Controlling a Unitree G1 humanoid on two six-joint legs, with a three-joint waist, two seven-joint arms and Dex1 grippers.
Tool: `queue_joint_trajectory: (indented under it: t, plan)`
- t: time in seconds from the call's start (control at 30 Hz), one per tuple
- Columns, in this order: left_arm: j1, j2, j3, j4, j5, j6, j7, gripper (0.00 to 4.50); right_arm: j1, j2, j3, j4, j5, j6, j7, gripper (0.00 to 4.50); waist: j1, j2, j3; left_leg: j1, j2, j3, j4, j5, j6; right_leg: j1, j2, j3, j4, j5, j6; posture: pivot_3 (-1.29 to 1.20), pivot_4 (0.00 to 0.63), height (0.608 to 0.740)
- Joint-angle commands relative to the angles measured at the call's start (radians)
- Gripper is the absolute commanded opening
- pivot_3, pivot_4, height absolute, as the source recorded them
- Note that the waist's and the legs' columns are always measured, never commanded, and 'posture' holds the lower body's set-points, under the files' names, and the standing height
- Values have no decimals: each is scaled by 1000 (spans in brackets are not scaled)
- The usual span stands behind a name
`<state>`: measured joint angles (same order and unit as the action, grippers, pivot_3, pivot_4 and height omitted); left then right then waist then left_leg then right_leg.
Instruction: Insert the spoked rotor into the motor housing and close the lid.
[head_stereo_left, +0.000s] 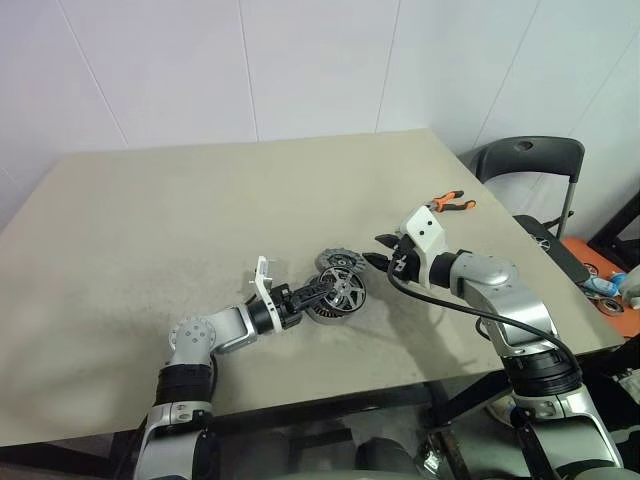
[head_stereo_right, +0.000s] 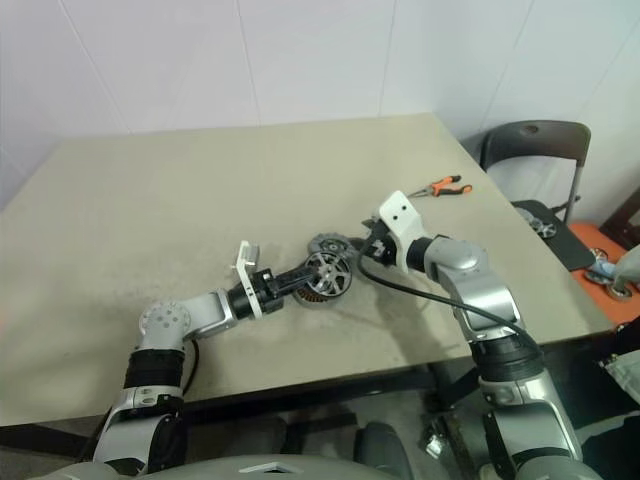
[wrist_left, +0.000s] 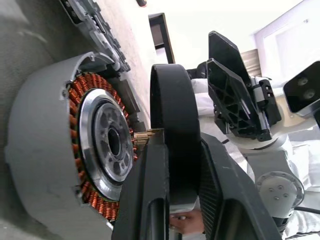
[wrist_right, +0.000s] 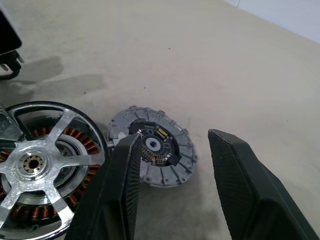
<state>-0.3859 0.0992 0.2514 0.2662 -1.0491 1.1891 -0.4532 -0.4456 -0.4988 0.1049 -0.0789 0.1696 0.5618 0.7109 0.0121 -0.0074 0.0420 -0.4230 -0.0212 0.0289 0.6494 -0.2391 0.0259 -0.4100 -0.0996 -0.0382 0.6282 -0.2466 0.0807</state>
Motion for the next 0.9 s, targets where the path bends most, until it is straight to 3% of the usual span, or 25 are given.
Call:
queue_joint_trajectory:
  t: [0.03, 0.5, 0.77, 0.9]
  plan:
    - [-8, 5, 14, 5, 6, -12, -23, 474, -6, -9, -7, -45, -3, -14, -7, 2221, 0, 0, 0, 0, 0, 0, 0, 0, 0, 0, 0, 0, 0, 0, 0, 0, 0, 740]
    - [-21, 21, 4, 25, 70, -98, -70, 474, 3, -8, -2, -43, -17, -19, -12, 2221, -1, 0, 0, 1, 0, 0, 0, 0, 0, 0, 0, 0, 1, 0, 0, 0, 0, 740]
    - [-26, 24, 11, 15, 76, -88, -79, 2979, 3, -7, 0, -39, -20, -22, -10, 2221, 0, 0, 0, 1, 0, 0, 0, 0, 0, 1, 0, 0, 0, 0, -1, 0, 0, 740]
    - [-39, 39, 39, -17, 51, -74, -76, 2979, -2, -2, 6, -30, -21, -26, -9, 2221, -1, 0, 0, 1, 0, 0, 0, 0, 0, 1, 0, 0, 0, 0, -1, 0, 0, 740]
